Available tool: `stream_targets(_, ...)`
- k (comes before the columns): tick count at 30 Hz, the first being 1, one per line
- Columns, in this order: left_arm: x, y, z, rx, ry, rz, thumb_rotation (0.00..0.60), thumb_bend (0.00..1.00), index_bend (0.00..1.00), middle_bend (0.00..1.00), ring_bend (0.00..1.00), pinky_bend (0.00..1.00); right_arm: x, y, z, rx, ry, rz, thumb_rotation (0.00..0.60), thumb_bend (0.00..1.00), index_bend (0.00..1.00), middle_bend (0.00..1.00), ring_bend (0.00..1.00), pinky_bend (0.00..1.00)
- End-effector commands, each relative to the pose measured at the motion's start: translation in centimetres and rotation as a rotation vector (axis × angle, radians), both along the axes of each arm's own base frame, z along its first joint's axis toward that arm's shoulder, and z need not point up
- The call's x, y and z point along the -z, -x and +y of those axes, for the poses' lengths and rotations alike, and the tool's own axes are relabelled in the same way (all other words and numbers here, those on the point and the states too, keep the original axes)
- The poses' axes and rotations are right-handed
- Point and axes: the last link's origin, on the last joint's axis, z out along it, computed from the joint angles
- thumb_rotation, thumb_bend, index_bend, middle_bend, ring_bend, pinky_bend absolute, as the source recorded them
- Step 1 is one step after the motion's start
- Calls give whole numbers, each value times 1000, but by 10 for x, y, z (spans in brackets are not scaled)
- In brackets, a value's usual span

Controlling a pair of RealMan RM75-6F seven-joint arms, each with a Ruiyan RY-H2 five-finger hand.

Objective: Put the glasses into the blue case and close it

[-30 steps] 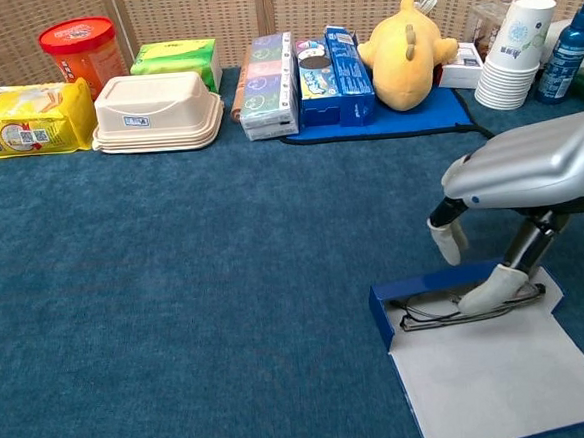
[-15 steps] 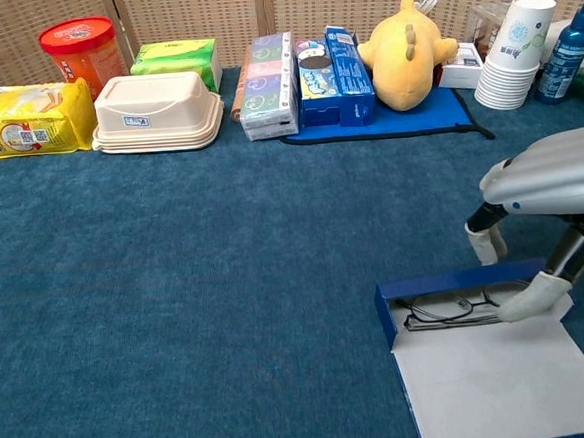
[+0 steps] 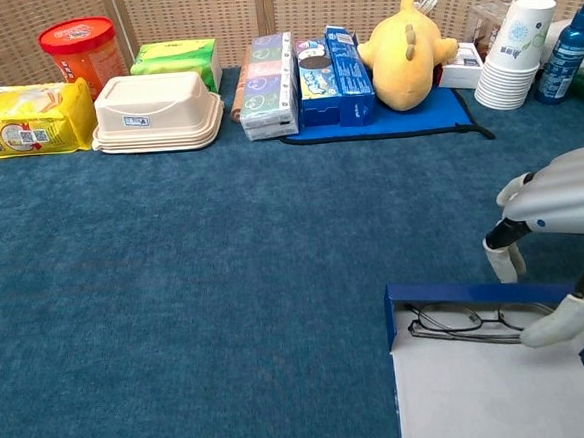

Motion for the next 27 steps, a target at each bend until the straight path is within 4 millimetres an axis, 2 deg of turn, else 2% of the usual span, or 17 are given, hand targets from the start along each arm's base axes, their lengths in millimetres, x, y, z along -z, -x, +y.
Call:
stream_targets(1,0,1,-1,-3,0,-1,586,291,154,99,13,0,1,-1,3,-4,-8,-5,98,79,359,361,241,111)
stream_targets(27,-3,6,-10,-22,-11,-8,586,292,154,99,9,0,11,-13,9,-50,-67,-40,99,79,361,361,241,111)
